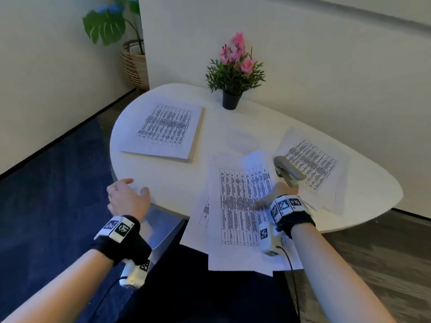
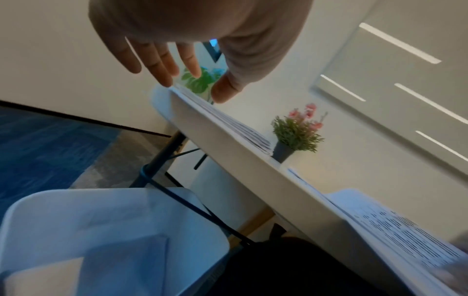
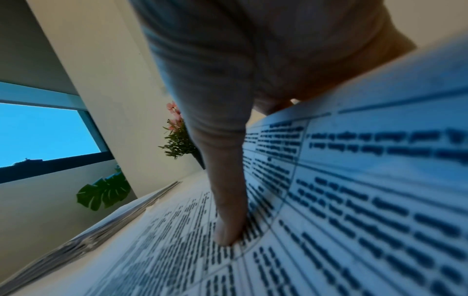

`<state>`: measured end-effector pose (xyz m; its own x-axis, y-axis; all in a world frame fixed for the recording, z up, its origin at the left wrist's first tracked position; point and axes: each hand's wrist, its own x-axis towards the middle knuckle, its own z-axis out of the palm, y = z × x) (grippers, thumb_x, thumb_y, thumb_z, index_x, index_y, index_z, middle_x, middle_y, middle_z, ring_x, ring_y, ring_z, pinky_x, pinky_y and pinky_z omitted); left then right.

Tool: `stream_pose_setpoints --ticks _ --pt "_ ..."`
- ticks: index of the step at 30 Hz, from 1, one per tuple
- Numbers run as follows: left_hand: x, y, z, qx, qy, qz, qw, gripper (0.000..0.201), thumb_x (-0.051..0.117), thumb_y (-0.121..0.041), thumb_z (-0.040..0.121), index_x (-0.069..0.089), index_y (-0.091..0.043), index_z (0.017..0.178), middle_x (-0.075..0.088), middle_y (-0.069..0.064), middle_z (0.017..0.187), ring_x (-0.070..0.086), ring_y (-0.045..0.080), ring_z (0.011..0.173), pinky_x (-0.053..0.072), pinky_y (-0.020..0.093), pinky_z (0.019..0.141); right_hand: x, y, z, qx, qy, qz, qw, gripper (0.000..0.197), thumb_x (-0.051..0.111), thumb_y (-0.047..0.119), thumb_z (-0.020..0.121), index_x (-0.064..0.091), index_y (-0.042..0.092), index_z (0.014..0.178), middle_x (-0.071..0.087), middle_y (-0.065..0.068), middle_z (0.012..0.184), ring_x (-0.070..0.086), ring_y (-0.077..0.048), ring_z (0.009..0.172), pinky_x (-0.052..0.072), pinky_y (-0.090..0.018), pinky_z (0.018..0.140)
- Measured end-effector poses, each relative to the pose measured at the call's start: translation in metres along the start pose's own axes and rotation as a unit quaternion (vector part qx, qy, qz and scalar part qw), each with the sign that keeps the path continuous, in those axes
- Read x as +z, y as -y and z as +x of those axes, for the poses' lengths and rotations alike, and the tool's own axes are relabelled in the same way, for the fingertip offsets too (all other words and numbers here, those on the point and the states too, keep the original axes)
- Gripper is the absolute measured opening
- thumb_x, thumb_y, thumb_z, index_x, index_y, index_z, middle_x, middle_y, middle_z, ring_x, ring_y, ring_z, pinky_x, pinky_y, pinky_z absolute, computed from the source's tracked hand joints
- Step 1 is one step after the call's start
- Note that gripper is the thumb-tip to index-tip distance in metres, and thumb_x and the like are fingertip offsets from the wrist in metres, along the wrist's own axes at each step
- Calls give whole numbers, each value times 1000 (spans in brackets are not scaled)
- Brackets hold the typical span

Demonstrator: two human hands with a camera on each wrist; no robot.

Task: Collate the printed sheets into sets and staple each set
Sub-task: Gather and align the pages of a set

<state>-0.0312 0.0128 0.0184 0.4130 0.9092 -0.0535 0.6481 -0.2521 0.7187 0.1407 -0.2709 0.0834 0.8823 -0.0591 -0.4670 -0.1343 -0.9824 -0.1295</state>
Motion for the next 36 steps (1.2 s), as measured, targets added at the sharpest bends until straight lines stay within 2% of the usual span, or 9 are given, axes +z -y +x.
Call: stream_pose_setpoints --ticks 6,11,15,19,22,25,31,34,36 --pt "20 -27 -24 156 159 100 970 37 55 -22 85 57 -21 122 43 6 134 43 28 122 37 40 101 -2 10 -8 -2 -4 52 999 91 94 33 44 51 -4 116 63 -12 108 61 -28 97 53 -34 68" --pt "26 -28 -29 206 195 157 946 37 57 -29 85 57 -25 122 42 -2 137 37 25 125 35 39 102 -3 -1 -10 -1 11 98 995 53 88 27 62 53 -1 91 60 -8 84 56 -19 65 42 -26 48" --pt "22 -28 -28 219 215 171 936 39 56 -30 85 55 -27 124 40 -1 139 36 26 126 36 40 102 -3 -2 -13 -43 35 113 992 81 85 28 68 43 -4 130 58 -16 124 59 -28 103 52 -36 78" --pt "17 -34 -20 218 259 191 921 48 59 -49 85 53 -27 127 38 0 141 35 26 129 36 40 103 -17 -10 -15 -143 -4 223 964 50 78 16 76 58 3 120 64 -11 114 57 -19 83 47 -29 73" --pt "13 -52 -17 192 308 74 929 78 65 -63 76 45 -17 136 42 6 140 44 24 126 39 39 103 -42 -14 -27 -215 -29 341 915 50 78 18 75 59 8 120 65 -9 109 58 -20 89 45 -31 79" --pt "9 -86 -23 221 332 -80 914 94 71 -73 59 44 -19 131 55 -4 128 56 18 115 48 37 95 -67 -13 -44 -282 -44 415 864 29 81 19 69 65 11 91 64 -9 88 61 -24 86 52 -38 79" --pt "1 -162 -41 332 223 -225 888 53 61 -39 89 43 -16 132 63 -2 116 61 16 104 50 38 90 -92 -3 -63 -342 -135 518 772 8 66 29 86 61 31 92 66 7 96 61 -6 87 49 -23 76" --pt "-7 -185 -50 345 208 -285 870 47 59 -38 91 43 -14 128 64 -11 106 63 0 96 51 23 84 -94 0 -63 -337 -179 534 754 7 57 32 92 58 31 86 66 3 94 60 -13 75 51 -29 73" --pt "-11 -192 -49 350 199 -316 859 34 59 -30 92 44 -18 121 62 -16 107 62 -4 96 51 19 82 -93 -3 -56 -334 -204 527 755 13 50 31 96 57 29 85 61 11 85 54 1 71 43 -19 69"
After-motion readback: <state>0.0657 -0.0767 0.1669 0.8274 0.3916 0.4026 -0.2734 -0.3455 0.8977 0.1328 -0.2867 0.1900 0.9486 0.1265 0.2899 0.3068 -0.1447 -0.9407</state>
